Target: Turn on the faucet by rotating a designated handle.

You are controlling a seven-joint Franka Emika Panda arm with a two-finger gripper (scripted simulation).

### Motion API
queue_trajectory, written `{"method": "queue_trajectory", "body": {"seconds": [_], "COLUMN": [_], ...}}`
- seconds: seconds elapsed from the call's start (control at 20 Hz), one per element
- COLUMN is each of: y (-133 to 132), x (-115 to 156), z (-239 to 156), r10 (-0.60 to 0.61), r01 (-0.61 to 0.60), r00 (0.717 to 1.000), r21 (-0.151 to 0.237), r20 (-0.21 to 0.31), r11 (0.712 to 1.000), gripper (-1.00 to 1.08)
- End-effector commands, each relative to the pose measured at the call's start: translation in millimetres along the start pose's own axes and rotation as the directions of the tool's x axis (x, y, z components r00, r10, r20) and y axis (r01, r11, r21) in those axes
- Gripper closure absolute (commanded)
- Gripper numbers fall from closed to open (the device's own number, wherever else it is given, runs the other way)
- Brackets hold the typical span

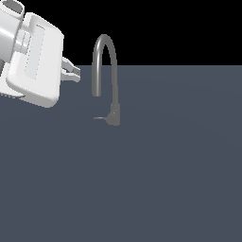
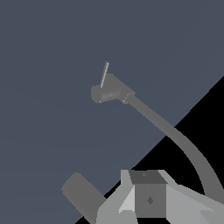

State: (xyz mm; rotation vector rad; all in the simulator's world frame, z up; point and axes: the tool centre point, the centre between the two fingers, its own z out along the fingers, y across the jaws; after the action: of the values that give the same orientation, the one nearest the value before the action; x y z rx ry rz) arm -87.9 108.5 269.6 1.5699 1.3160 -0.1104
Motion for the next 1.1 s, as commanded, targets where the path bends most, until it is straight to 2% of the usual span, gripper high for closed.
{"method": "queue_trajectory", "body": {"seconds": [0.0, 0.25, 0.5, 0.75, 1.05], "y": [-2, -8, -13, -20, -27], "x": [9, 24, 40, 54, 71], "z": [5, 15, 27, 38, 54], "r10": [-0.040, -0.118, -0.193, -0.265, -0.348], "r01": [0.040, 0.119, 0.197, 0.274, 0.363], "r00": [0.999, 0.993, 0.980, 0.962, 0.931], "r21": [-0.042, -0.121, -0.198, -0.272, -0.355], "r20": [0.004, 0.018, 0.039, 0.067, 0.109], "r11": [0.998, 0.986, 0.960, 0.923, 0.861], "gripper": [1.08, 1.08, 1.08, 1.08, 1.08]}}
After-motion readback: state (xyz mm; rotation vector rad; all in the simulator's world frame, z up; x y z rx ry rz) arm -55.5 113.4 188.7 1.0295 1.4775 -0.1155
